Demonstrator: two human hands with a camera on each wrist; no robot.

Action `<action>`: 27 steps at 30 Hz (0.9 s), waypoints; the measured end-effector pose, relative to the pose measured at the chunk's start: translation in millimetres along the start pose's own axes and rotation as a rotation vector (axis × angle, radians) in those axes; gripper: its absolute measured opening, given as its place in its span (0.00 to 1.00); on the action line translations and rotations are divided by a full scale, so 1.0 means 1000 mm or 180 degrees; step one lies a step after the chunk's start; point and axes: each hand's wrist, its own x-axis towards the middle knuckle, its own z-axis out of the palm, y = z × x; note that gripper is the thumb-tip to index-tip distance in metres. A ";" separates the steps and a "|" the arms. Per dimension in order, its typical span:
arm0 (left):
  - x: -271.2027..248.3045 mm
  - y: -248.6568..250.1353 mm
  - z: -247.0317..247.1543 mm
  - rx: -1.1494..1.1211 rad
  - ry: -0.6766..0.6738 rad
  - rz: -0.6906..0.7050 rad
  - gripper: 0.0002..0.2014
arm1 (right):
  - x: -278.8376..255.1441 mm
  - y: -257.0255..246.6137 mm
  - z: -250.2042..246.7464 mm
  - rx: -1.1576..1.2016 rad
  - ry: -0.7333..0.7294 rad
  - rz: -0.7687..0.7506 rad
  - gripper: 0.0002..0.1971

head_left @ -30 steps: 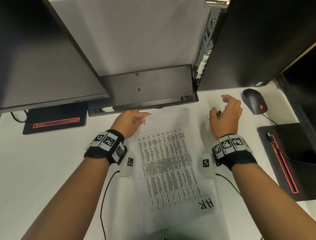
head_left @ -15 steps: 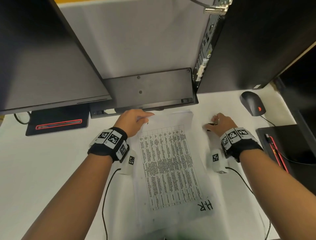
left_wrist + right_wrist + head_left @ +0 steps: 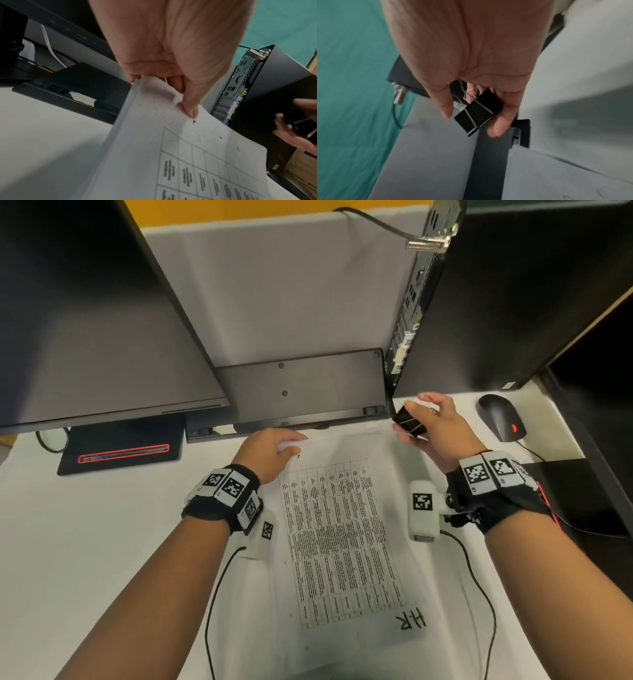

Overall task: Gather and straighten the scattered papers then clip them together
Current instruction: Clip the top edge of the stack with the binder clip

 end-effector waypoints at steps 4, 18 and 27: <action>-0.003 0.002 0.000 0.0001 0.0062 0.0052 0.12 | -0.006 -0.017 0.034 -0.0923 -0.0576 -0.0288 0.17; -0.009 0.004 0.002 0.0431 0.0235 0.0199 0.13 | -0.020 -0.026 0.087 -0.3201 -0.1181 -0.0841 0.28; -0.008 0.003 0.004 0.0521 0.0213 0.0259 0.13 | -0.016 -0.034 0.081 -0.3409 -0.1026 -0.1056 0.25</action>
